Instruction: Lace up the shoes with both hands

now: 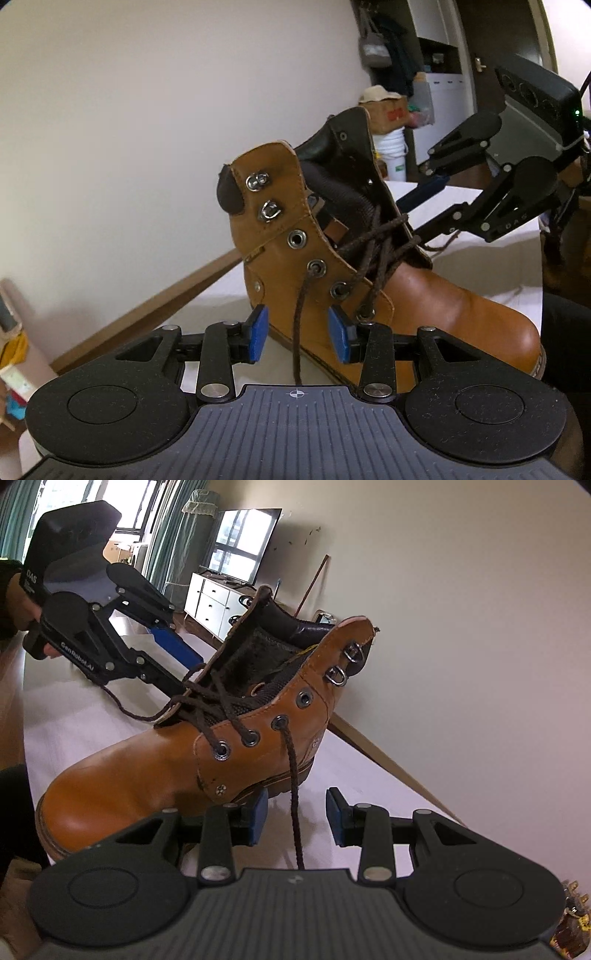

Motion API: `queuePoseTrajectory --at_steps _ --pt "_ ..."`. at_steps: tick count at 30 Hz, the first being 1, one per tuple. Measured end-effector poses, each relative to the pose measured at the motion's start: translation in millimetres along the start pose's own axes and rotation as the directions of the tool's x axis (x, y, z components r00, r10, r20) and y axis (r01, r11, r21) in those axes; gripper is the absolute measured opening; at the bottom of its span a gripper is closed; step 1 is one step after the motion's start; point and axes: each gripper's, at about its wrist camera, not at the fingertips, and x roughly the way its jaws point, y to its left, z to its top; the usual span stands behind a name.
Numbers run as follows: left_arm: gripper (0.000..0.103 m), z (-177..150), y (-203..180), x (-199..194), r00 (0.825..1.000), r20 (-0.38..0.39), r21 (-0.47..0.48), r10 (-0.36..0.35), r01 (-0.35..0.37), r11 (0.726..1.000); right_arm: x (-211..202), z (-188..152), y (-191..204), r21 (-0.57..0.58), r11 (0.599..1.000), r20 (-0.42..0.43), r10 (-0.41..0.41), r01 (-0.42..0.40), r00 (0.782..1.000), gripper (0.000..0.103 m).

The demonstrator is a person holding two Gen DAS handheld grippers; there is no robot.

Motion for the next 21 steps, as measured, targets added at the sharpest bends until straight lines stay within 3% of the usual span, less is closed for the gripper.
queuePoseTrajectory --at_steps 1,3,12,21 --pt "0.002 0.2 -0.5 -0.4 1.000 -0.006 0.001 0.002 -0.002 1.000 1.6 0.3 -0.9 0.006 1.000 -0.002 0.007 -0.007 1.000 0.034" --pt "0.003 -0.6 -1.4 -1.1 1.000 -0.017 0.001 -0.002 0.002 1.000 3.6 0.4 -0.9 0.010 1.000 -0.001 0.010 -0.010 1.000 0.004" --pt "0.002 -12.0 1.9 -11.0 0.992 -0.051 0.011 0.112 -0.112 0.994 -12.9 -15.4 -17.8 0.055 0.995 -0.019 -0.079 0.080 0.997 0.001" --pt "0.002 -19.1 0.7 -16.6 0.991 -0.064 -0.004 0.117 -0.118 0.993 -7.4 -22.1 -14.2 0.065 0.995 -0.051 -0.073 0.077 0.996 0.002"
